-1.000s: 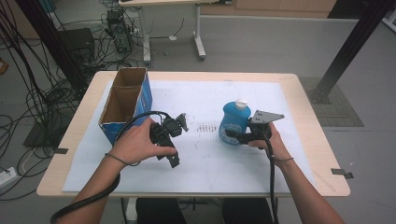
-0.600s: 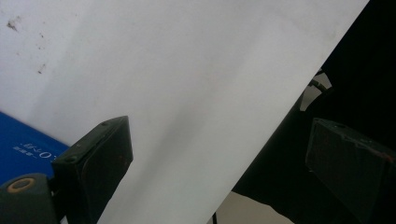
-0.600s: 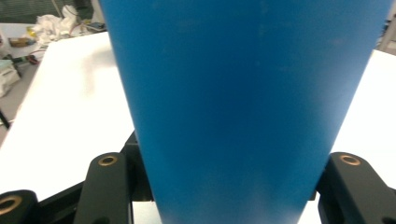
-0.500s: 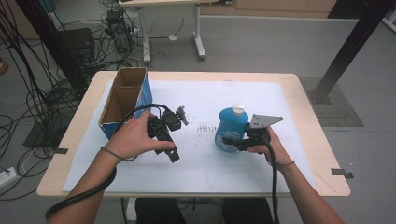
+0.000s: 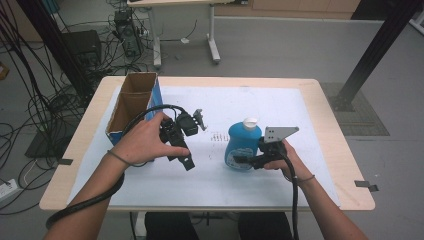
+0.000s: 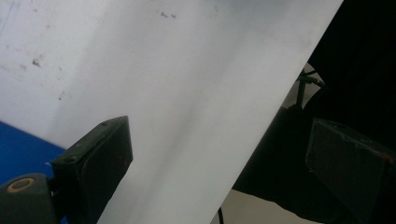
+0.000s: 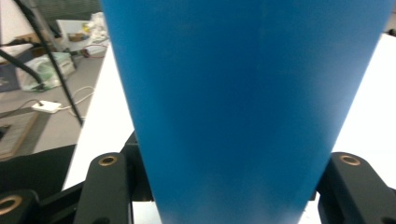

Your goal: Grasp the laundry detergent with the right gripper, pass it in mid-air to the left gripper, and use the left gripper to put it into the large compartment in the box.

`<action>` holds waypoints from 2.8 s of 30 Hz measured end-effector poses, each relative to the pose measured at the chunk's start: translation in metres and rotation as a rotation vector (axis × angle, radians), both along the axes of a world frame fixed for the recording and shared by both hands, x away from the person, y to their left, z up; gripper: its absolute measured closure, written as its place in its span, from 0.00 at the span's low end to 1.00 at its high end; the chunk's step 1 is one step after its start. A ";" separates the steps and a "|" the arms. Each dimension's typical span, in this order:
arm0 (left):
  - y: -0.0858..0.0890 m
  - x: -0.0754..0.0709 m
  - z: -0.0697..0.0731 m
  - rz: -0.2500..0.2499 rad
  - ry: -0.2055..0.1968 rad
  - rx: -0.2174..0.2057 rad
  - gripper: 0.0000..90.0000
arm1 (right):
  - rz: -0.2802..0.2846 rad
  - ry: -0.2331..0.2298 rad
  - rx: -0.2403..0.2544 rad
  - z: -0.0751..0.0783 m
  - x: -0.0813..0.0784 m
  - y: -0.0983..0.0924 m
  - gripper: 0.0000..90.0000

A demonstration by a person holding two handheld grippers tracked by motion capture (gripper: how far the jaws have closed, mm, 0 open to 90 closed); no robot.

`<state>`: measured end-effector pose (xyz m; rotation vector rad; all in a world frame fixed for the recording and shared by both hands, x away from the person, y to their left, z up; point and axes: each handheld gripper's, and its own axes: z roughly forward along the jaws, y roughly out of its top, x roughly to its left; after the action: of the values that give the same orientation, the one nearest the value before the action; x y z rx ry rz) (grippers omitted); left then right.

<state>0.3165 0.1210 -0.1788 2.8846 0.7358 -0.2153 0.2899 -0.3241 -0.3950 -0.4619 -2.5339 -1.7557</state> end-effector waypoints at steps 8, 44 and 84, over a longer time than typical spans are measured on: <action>-0.007 -0.001 0.011 -0.027 -0.017 -0.008 0.08 | 0.065 0.003 0.004 0.003 0.002 0.008 0.46; -0.060 -0.015 0.042 -0.191 -0.049 0.012 0.08 | 0.229 -0.004 -0.030 0.008 0.009 0.051 0.46; -0.114 -0.011 0.050 -0.306 -0.051 0.076 0.08 | 0.284 -0.033 -0.049 0.013 0.010 0.069 0.46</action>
<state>0.3057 0.0067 -0.1285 3.0510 0.2963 -0.1512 0.2996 -0.2547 -0.3823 -0.0682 -2.5185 -1.6142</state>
